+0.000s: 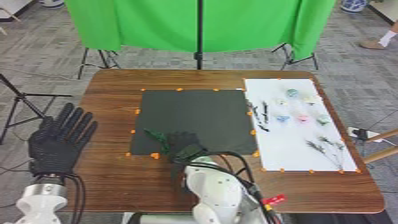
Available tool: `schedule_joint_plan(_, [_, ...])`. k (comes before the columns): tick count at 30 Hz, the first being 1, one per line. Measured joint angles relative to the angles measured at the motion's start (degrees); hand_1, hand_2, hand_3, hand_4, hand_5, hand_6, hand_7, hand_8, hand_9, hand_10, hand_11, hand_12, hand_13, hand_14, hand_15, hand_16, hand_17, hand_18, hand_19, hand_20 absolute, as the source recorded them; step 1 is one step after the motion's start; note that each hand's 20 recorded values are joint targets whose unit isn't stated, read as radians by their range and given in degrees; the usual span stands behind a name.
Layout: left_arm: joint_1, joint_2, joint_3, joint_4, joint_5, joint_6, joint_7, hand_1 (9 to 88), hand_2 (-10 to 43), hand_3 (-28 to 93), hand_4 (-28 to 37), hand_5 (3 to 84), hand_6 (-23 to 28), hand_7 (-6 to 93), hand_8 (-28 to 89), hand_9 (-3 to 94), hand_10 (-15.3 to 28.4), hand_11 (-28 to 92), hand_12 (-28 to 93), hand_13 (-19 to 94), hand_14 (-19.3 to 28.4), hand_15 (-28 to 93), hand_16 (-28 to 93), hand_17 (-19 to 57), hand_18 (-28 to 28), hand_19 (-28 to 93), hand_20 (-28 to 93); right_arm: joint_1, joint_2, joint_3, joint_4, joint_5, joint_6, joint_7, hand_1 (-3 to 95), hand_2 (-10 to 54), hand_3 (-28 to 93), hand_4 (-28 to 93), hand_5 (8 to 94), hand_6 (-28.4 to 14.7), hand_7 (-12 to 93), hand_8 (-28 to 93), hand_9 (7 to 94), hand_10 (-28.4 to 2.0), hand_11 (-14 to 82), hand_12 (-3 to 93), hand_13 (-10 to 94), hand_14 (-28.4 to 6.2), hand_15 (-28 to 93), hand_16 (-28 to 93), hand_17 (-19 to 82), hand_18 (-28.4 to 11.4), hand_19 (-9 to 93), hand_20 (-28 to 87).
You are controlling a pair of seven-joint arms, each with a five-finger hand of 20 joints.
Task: Arrange flowers
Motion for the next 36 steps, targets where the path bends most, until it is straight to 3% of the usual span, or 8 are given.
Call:
schedule_joint_plan(23, [-1.65,1.1,1.98,1.18,-0.01,0.0,-2.14,28.9,15.2,73,-25.3,43.3,7.5,9.9,-8,36.0,13.2,13,12,27,13.5,25,-3,-2.1,12.3,22,13,0.01,-5.99,-1.12,4.27,-1.84,1.14,-0.5,63.0,-9.5,70,-23,73.6,-6.2,18,12,75.7,-16.2,12.5,43.8,64,-15.0,68,48,38,-26.7,92,38])
schedule_joint_plan(36, [-1.85,1.16,2.11,1.31,-0.01,0.01,-2.29,28.9,15.2,73,-25.2,43.3,7.5,9.8,-8,36.0,13.2,13,12,27,13.5,25,-3,-2.1,12.4,22,13,0.12,-6.06,-1.22,3.67,-0.3,1.32,1.45,59.8,-9.5,71,-23,72.4,-6.1,23,19,75.8,-16.7,14.8,45.2,65,-15.6,68,45,39,-27.0,93,38])
